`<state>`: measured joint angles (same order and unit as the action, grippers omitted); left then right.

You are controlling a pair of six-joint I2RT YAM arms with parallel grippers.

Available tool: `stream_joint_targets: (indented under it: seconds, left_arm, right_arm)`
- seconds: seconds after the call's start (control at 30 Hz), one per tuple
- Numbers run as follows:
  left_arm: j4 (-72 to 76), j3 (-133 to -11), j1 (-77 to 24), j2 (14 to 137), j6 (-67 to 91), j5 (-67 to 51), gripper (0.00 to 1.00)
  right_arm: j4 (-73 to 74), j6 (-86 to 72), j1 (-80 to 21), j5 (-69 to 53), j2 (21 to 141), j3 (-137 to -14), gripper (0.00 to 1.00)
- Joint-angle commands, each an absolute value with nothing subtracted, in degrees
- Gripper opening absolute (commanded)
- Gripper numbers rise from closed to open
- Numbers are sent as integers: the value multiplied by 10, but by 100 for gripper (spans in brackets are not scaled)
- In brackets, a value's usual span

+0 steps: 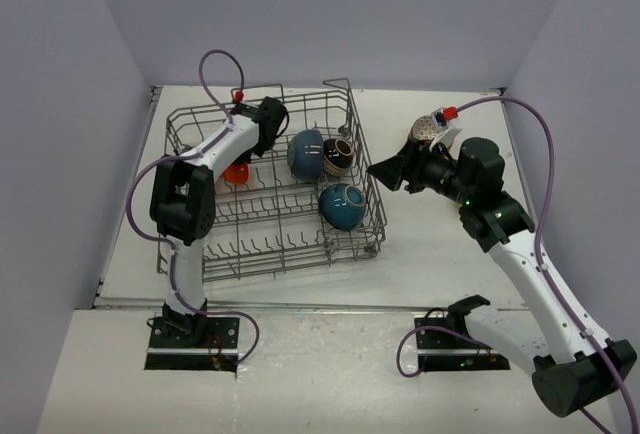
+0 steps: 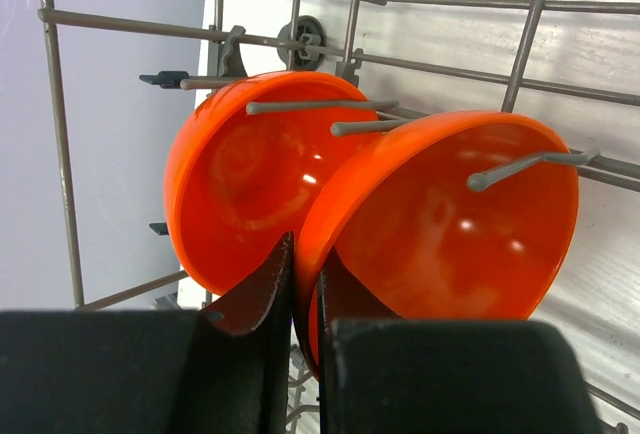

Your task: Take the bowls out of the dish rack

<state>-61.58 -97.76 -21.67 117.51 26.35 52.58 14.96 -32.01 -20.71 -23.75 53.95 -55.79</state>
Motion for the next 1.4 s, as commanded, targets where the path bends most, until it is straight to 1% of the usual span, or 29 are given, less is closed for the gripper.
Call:
stream_joint_targets:
  seconds: [0.0, 0.17, 0.33, 0.53, 0.73, 1.37]
  left_arm:
    - [-648, -1032, -226, 1172, 264, 581, 0]
    - [-683, -1073, -232, 1187, 258, 606, 0]
    - [-699, -1100, -235, 1201, 220, 636, 0]
    - [-664, -1100, -241, 1191, 149, 620, 0]
    - [-644, -1112, -242, 1159, 92, 574, 0]
    - [-646, -1107, -242, 1130, 86, 580, 0]
  right_arm:
    - [125, -316, -207, -248, 531, -559, 67]
    - [125, -316, -207, -250, 532, -559, 67]
    - [123, -316, -207, -251, 528, -557, 66]
    - [123, -313, -207, -252, 532, -558, 66]
    - [126, -310, -207, -252, 526, -557, 66]
    - [126, -305, -206, -247, 518, -556, 67]
